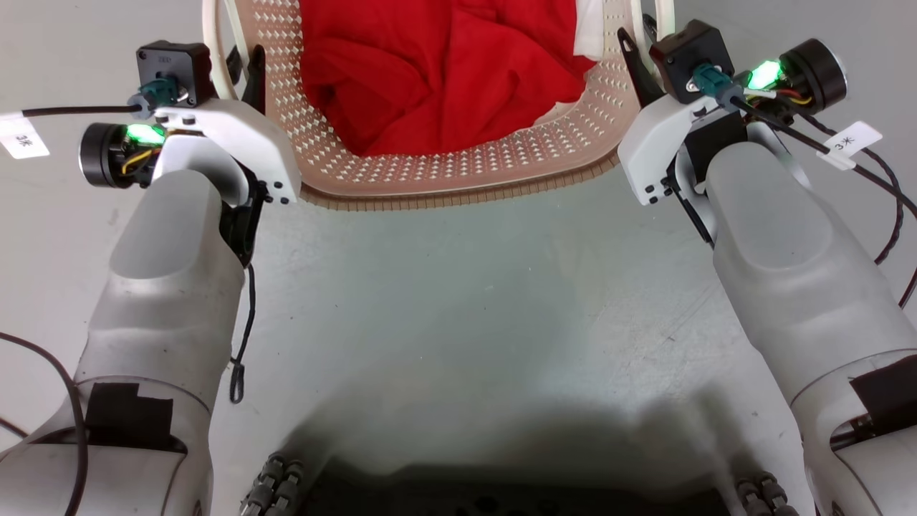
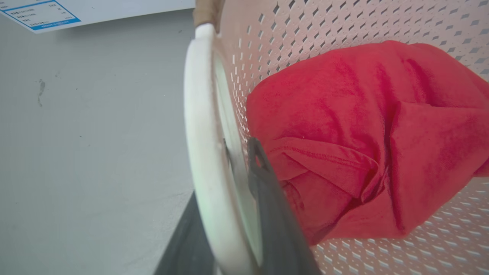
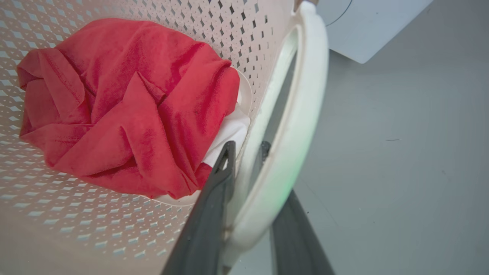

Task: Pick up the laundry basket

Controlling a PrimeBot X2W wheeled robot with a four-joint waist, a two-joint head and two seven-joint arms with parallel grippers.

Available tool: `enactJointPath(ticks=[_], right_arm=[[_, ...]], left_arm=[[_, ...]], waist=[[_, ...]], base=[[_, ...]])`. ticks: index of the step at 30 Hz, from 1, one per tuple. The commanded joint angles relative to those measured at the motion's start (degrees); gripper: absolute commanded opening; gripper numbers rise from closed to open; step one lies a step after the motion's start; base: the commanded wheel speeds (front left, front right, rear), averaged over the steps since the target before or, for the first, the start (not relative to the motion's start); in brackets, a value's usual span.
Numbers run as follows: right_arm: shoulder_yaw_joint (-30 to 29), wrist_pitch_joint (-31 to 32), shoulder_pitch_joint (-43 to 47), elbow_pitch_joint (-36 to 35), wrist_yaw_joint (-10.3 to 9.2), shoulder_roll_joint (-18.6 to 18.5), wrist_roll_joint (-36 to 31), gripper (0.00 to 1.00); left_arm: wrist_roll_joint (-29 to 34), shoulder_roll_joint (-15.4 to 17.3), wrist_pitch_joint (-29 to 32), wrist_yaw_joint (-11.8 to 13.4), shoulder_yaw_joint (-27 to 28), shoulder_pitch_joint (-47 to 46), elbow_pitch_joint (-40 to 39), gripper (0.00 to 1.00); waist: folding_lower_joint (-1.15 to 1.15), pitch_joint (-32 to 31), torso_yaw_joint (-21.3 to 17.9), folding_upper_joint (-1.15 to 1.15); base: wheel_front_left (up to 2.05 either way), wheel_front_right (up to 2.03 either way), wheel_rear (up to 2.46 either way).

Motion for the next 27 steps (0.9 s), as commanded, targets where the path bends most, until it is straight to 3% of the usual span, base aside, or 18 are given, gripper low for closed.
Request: enactJointPath(ticks=[1, 11, 27], right_arm=[[0.8, -0.2, 0.7, 0.3, 0.75, -0.7, -0.2, 0.0], [2.4, -0.2, 3.3, 3.9, 0.76, -0.7, 2.3, 0.0], [10.2, 5.4, 11.2, 8.7, 0.75, -0.6, 12.7, 0.0]], left_arm=[[0.0, 0.7, -0.2, -0.1, -0.1, -0.1, -0.1, 0.0], [-2.3, -0.1, -0.3, -0.1, -1.9, 2.9, 1.8, 0.0], [-8.4, -1.6, 2.2, -0.1, -13.1, 10.7, 6.1, 0.0]], waist=[[0.0, -0.6, 0.1, 0.0], [0.0, -6.6, -0.4, 0.0], [0.0, -23.3, -1.6, 0.0]], base=[[0.0, 0.0, 0.0], [0.0, 0.0, 0.0], [0.0, 0.0, 0.0]])
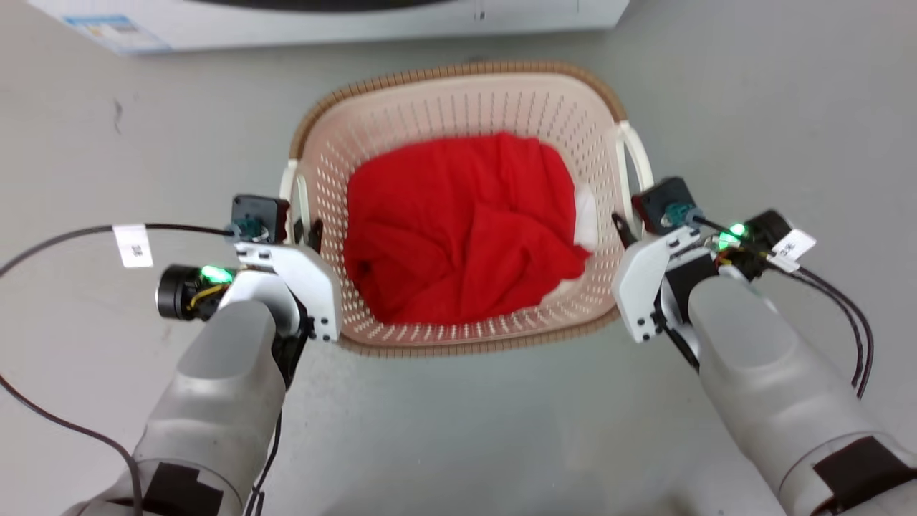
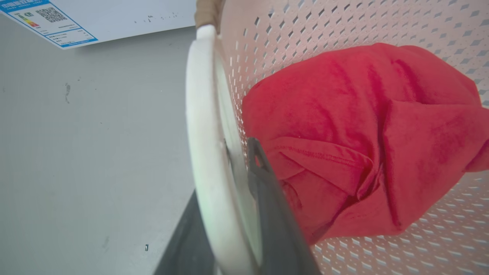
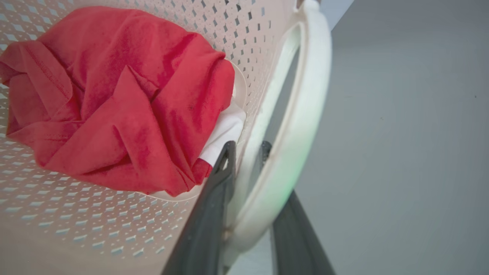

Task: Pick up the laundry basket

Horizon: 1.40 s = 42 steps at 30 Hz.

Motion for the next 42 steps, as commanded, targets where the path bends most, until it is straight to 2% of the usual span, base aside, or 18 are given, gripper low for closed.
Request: enactJointPath(ticks=[1, 14, 27, 42], right_arm=[[1.2, 0.8, 1.4, 0.3, 0.74, -0.5, 0.4, 0.0], [9.4, 6.9, 9.2, 0.0, 0.74, -0.4, 9.4, 0.0], [17.5, 12.4, 15.4, -1.2, 0.75, -0.2, 18.0, 0.0], [23.5, 14.7, 20.8, -0.4, 0.75, -0.2, 24.8, 0.0]], left_arm=[[-0.4, 0.4, 0.0, -0.1, -0.9, 0.5, -0.3, 0.0], [-8.7, 0.9, 6.8, -0.2, -9.2, 7.2, -1.4, 0.0], [-15.9, 1.5, 11.0, -0.2, -15.9, 12.6, -2.8, 0.0], [-21.9, 1.7, 13.5, -0.2, -21.7, 18.2, -3.1, 0.0]], waist=[[0.01, -3.7, -0.4, 0.0], [0.01, -15.3, -2.4, 0.0], [0.01, -25.1, -4.4, 0.0], [0.01, -33.1, -4.3, 0.0]], base=[[0.0, 0.0, 0.0], [0.0, 0.0, 0.0], [0.0, 0.0, 0.0], [0.0, 0.0, 0.0]])
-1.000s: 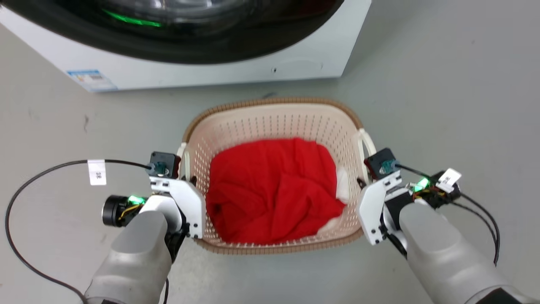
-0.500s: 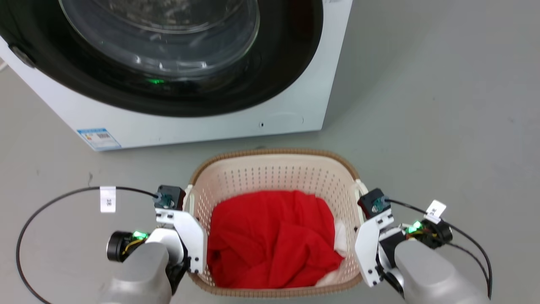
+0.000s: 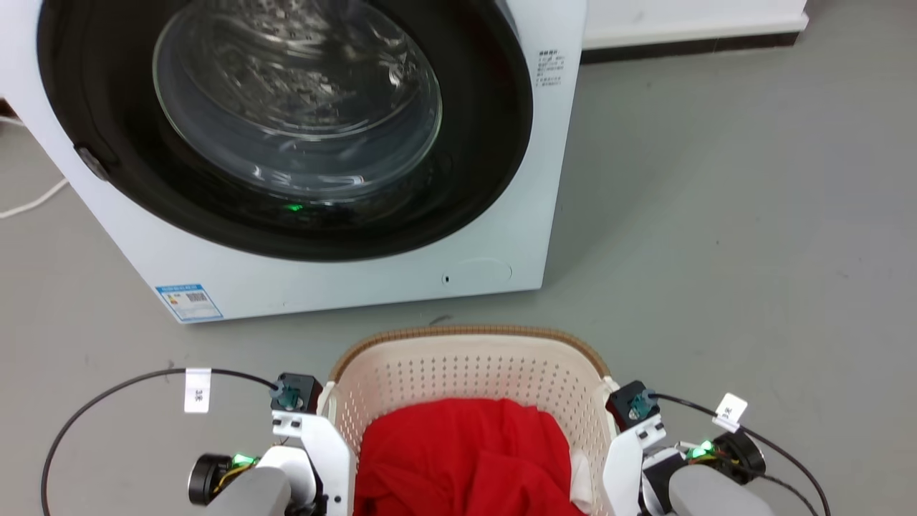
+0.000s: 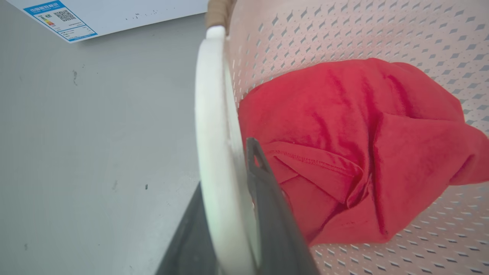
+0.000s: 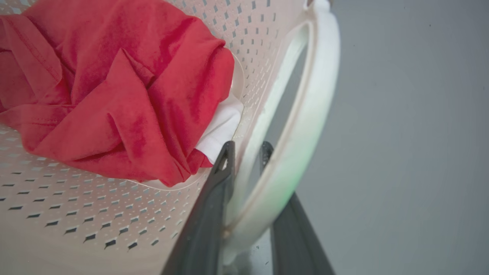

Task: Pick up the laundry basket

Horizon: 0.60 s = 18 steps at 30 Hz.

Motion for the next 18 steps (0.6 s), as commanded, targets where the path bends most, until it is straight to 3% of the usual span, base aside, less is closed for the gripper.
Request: enactJointPath(ticks=[1, 18], right_arm=[[0.8, 0.3, 1.2, 0.1, 0.76, 0.2, 0.0, 0.0], [4.9, 0.5, 3.5, 0.9, 0.75, -0.9, 5.2, 0.0]], left_arm=[[-0.2, -0.1, -0.4, -0.4, -0.3, 0.1, -0.7, 0.0], [-4.9, -0.2, -0.3, -0.4, -4.8, 2.0, -0.2, 0.0]], waist=[[0.01, -0.9, 0.0, -0.01], [0.01, -4.3, 0.1, -0.01]], base=[[0.0, 0.0, 0.0], [0.0, 0.0, 0.0]])
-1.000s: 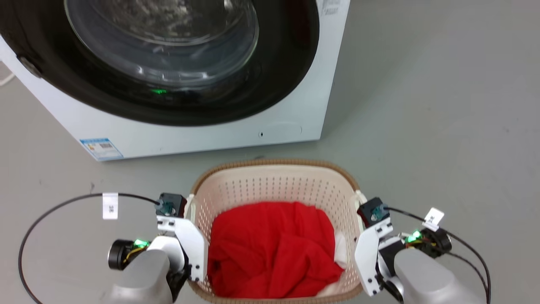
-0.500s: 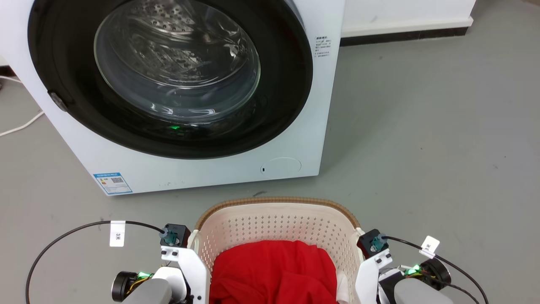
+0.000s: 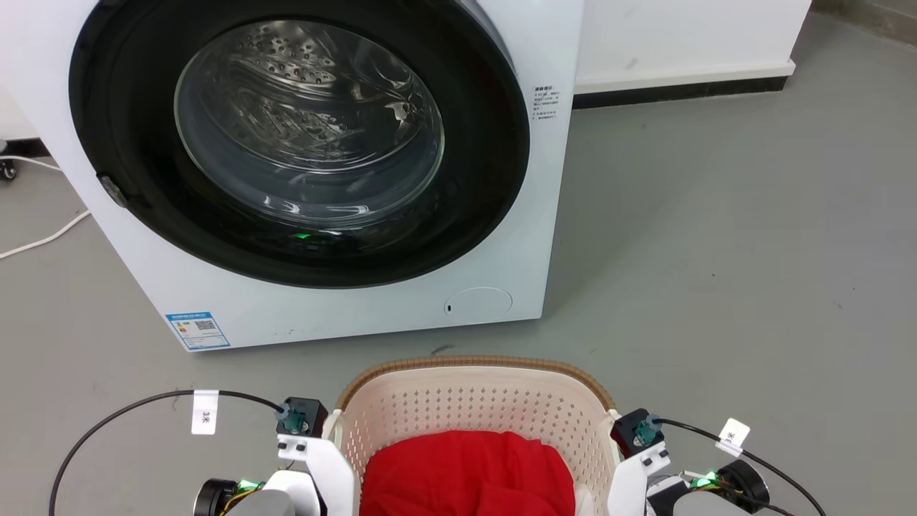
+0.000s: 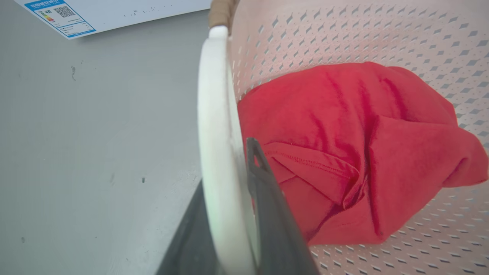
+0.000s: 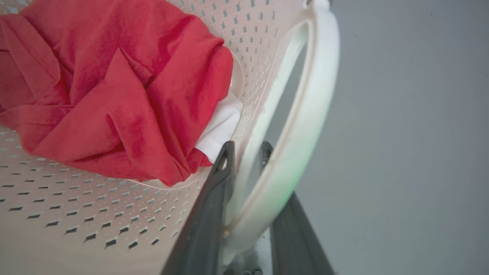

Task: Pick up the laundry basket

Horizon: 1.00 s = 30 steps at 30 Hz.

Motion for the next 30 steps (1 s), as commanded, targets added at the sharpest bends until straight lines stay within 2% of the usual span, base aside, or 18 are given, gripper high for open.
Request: enactJointPath(ticks=[1, 30], right_arm=[[0.7, 0.1, 1.0, 0.2, 0.74, -0.2, -0.1, 0.0], [6.3, -0.8, 0.2, 0.6, 0.75, -0.6, 5.2, 0.0]], left_arm=[[-0.1, -0.1, -0.7, -0.5, -0.3, -0.1, -0.5, 0.0], [-5.5, -0.6, -1.7, -0.6, -5.1, 0.6, 0.7, 0.0]], waist=[[0.01, -0.2, 0.0, 0.0], [0.01, -1.0, 0.5, 0.0]], base=[[0.0, 0.0, 0.0], [0.0, 0.0, 0.0]])
